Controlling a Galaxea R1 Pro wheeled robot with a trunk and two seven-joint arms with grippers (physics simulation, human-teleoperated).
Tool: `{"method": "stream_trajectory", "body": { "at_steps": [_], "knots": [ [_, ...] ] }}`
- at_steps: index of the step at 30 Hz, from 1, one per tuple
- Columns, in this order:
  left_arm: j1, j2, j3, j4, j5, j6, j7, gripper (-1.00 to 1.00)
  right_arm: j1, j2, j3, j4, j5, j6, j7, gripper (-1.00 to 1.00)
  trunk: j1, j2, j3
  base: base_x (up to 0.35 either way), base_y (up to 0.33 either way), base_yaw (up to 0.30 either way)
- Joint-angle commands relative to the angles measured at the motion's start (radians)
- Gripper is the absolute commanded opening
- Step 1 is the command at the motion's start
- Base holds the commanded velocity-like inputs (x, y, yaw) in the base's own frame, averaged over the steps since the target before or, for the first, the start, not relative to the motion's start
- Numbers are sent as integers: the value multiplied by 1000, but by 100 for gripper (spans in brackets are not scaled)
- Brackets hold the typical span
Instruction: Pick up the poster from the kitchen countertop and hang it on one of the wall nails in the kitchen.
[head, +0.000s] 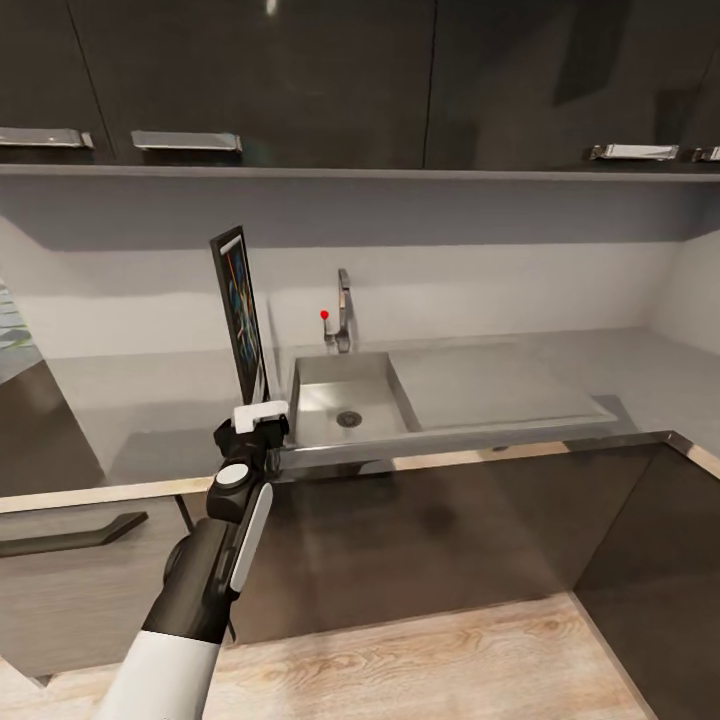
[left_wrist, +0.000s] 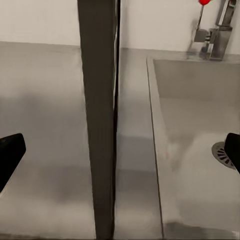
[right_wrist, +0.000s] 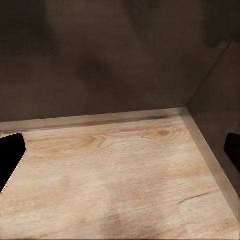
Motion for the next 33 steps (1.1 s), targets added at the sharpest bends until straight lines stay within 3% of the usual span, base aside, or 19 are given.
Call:
{"method": "stream_trajectory", "body": {
  "at_steps": [1, 28, 29, 33],
  "knots": [
    [-1, 0, -1, -1, -3, 6, 4, 100, 0, 0, 0, -1, 11, 0, -8, 100, 0, 0, -1, 163, 129, 0],
    [0, 0, -1, -5, -4, 6, 6, 100, 0, -1, 3, 39, 11, 0, -8, 100, 0, 0, -1, 20, 21, 0],
    [0, 0, -1, -6, -4, 6, 6, -100, 0, -1, 3, 39, 11, 0, -8, 100, 0, 0, -1, 0, 0, 0],
    [0, 0, -1, -12, -4, 9, 7, -100, 0, -1, 3, 39, 11, 0, -8, 100, 0, 0, -1, 0, 0, 0]
  ]
}}
